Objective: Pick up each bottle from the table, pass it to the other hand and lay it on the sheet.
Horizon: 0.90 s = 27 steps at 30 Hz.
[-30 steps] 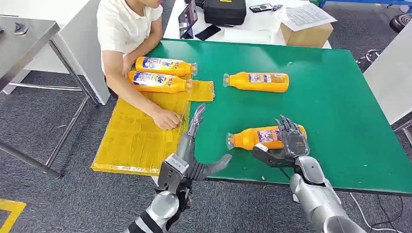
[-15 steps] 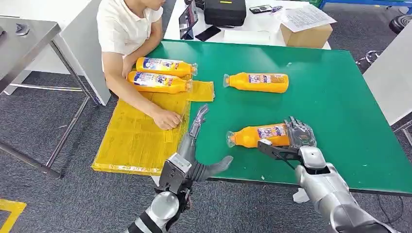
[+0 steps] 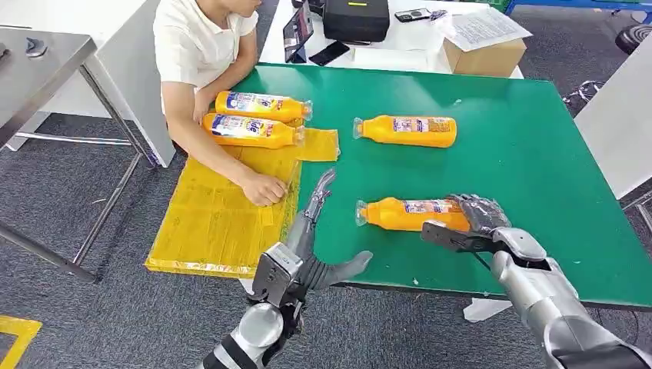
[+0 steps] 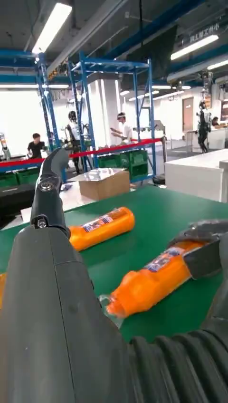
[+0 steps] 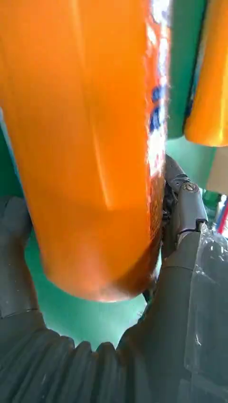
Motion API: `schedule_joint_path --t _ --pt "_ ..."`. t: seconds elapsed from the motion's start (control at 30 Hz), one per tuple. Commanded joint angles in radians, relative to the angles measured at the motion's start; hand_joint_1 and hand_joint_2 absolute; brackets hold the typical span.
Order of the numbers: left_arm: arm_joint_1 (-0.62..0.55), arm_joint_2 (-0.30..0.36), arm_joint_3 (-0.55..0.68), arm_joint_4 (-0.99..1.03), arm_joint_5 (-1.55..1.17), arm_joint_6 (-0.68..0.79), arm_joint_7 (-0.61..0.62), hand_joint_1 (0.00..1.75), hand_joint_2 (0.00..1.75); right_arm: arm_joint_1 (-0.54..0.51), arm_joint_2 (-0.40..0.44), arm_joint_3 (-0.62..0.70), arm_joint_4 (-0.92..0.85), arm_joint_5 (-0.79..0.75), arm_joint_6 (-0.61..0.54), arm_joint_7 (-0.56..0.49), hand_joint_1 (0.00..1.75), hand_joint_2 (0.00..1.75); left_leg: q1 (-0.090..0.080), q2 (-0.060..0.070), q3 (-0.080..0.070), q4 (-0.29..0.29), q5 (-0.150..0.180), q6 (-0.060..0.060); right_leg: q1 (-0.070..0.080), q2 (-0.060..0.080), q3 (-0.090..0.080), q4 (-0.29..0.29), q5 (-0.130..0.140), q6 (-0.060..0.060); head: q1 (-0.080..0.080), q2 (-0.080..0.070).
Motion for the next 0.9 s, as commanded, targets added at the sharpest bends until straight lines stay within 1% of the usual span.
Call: schedule_joint_path --t 0.03,0.2,0.27,0.37,0.4,0.43,0.53,0.6,0.67,0.7,0.77,0.8,0.83,0.9 --pt "-0.022 0.024 -0.023 0.015 0.015 0.003 -0.005 0.0 1.75 0.093 0.034 -0.035 -0.003 -0.075 -0.005 -0.034 1.75 1.75 0.002 0.0 0.004 -0.002 0.0 -0.002 0.002 0.001 0.004 -0.002 0.0 -0.003 0.0 0.0" --pt "-0.022 0.024 -0.023 0.015 0.015 0.003 -0.005 0.0 1.75 0.09 0.031 -0.034 -0.003 -0.075 -0.003 -0.035 1.75 1.75 0.003 0.001 0.005 -0.001 0.0 -0.002 0.002 0.001 0.005 -0.002 0.0 -0.003 0.0 0.0" --pt "-0.011 0.017 -0.005 0.008 0.033 0.022 -0.014 0.0 1.75 0.118 0.051 -0.087 -0.044 -0.171 -0.004 -0.074 1.75 1.75 0.002 0.001 0.005 -0.001 0.0 -0.002 0.002 0.001 0.005 -0.002 0.0 -0.002 0.0 0.0" --pt "0.008 0.011 0.042 0.018 0.134 0.055 0.003 0.0 1.75 0.202 0.092 -0.147 -0.197 -0.321 -0.002 -0.111 1.75 1.75 0.003 0.001 0.007 -0.002 0.0 -0.002 0.002 0.002 0.007 -0.002 0.0 -0.002 0.0 0.0" --pt "0.019 0.023 0.054 0.033 0.194 0.048 0.015 0.0 1.75 0.247 0.103 -0.162 -0.29 -0.385 0.024 -0.099 1.75 1.75 0.003 0.002 0.009 -0.003 -0.001 -0.003 0.003 0.002 0.009 -0.003 0.0 -0.003 0.0 0.0" --pt "0.032 0.032 0.059 0.044 0.223 0.043 0.008 0.0 1.75 0.281 0.102 -0.163 -0.36 -0.417 0.037 -0.083 1.75 1.75 0.003 0.002 0.008 -0.002 -0.001 -0.003 0.002 0.003 0.008 -0.002 0.0 -0.003 0.0 0.0" --pt "0.113 0.068 0.061 0.007 0.269 0.018 -0.043 0.0 1.75 0.377 0.096 -0.196 -0.547 -0.531 0.058 -0.041 1.75 1.75 0.002 0.003 0.008 -0.003 -0.001 -0.003 0.002 0.004 0.008 -0.003 0.0 -0.003 0.0 0.0" --pt "0.178 0.089 0.068 -0.067 0.24 0.059 -0.111 0.0 1.75 0.434 0.083 -0.229 -0.641 -0.568 0.047 -0.018 1.75 1.75 0.003 0.004 0.01 -0.004 -0.002 -0.004 0.002 0.005 0.009 -0.003 -0.001 -0.004 0.0 0.0" --pt "0.218 0.104 0.076 -0.128 0.235 0.08 -0.123 0.0 1.75 0.465 0.084 -0.271 -0.685 -0.588 0.026 -0.009 1.75 1.75 0.002 0.0 0.006 -0.002 -0.002 -0.003 0.002 0.001 0.006 -0.001 -0.002 -0.002 0.0 0.0" --pt "0.243 0.11 0.085 -0.165 0.239 0.094 -0.117 0.0 1.75 0.485 0.093 -0.306 -0.714 -0.617 0.021 -0.008 1.75 1.75 0.003 -0.001 0.007 -0.002 -0.003 -0.004 0.002 0.001 0.007 -0.001 -0.004 -0.003 0.0 0.0" --pt "0.264 0.111 0.104 -0.189 0.267 0.109 -0.096 0.0 1.75 0.507 0.104 -0.337 -0.748 -0.636 0.011 -0.011 1.75 1.75 0.002 -0.001 -0.001 -0.002 -0.002 -0.002 0.001 0.001 0.0 0.0 -0.002 -0.002 0.0 0.0" --pt "0.275 0.108 0.121 -0.201 0.309 0.109 -0.071 0.0 1.75 0.52 0.118 -0.358 -0.772 -0.66 0.007 -0.015 1.75 1.75 0.002 0.001 0.001 -0.001 -0.003 -0.003 0.002 0.002 0.001 0.0 -0.003 -0.003 0.0 0.0" --pt "0.28 0.112 0.123 -0.206 0.342 0.098 -0.048 0.0 1.75 0.525 0.126 -0.363 -0.786 -0.666 0.007 -0.017 1.75 1.75 0.002 0.001 -0.001 -0.001 -0.003 -0.003 0.002 0.002 0.0 0.0 -0.003 -0.003 0.0 0.0" --pt "0.281 0.116 0.122 -0.205 0.351 0.095 -0.042 0.0 1.75 0.527 0.13 -0.361 -0.793 -0.668 0.006 -0.018 1.75 1.75 0.002 0.0 -0.004 -0.001 -0.002 -0.002 0.001 0.001 -0.003 0.0 -0.002 -0.002 0.0 0.0"
